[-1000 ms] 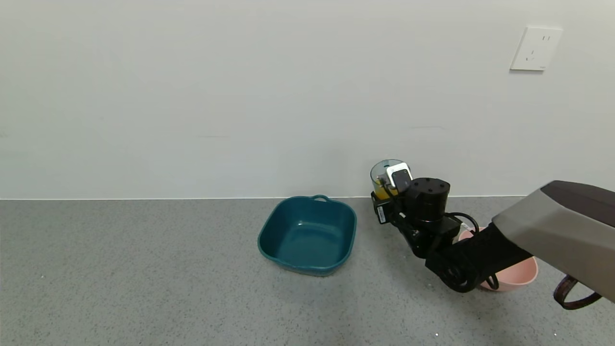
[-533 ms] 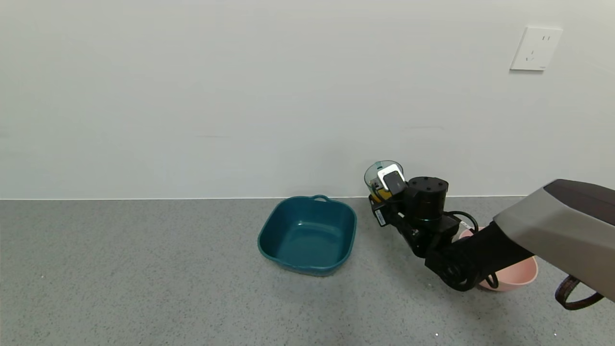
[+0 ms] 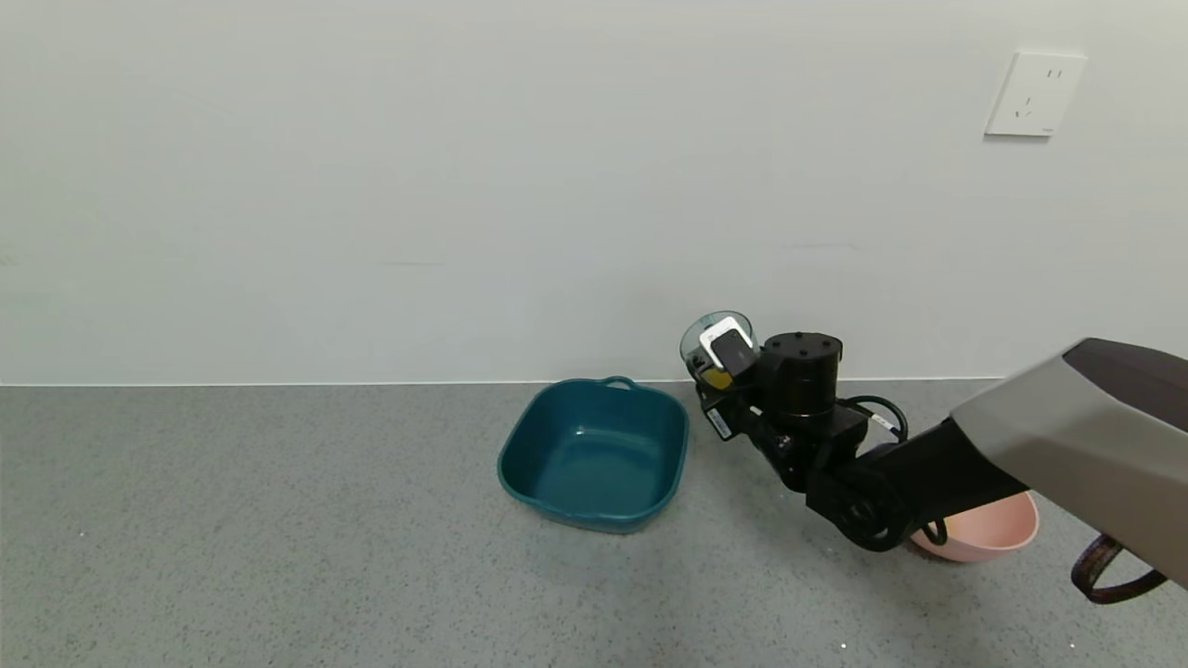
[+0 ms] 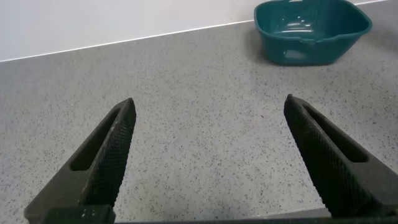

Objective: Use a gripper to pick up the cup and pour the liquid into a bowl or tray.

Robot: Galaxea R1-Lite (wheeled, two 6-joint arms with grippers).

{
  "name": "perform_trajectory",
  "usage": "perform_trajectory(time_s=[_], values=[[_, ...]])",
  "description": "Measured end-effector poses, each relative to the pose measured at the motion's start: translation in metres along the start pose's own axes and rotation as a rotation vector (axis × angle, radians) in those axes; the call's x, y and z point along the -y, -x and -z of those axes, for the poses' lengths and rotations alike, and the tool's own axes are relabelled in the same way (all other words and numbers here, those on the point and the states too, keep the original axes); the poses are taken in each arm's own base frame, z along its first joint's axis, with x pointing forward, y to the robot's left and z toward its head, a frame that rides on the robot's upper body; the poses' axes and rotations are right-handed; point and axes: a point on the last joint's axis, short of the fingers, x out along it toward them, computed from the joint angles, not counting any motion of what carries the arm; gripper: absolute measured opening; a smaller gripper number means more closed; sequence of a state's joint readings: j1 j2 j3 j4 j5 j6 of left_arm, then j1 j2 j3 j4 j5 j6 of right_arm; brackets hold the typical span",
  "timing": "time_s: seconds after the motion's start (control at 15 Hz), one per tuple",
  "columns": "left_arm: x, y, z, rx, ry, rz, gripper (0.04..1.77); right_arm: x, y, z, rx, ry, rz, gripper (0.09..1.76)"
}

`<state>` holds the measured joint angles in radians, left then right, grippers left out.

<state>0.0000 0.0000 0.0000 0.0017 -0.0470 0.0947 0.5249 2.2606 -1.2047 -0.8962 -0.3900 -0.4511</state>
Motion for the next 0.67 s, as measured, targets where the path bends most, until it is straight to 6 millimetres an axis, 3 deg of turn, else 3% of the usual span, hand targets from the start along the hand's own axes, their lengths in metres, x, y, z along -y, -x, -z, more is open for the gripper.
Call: perform_trajectory(time_s=[0.67], values=[[0.000, 0.000, 0.000, 0.000, 0.000, 0.000, 1.72, -0.014, 0.001, -0.019, -0.057, 0.182, -0.073, 1.35]])
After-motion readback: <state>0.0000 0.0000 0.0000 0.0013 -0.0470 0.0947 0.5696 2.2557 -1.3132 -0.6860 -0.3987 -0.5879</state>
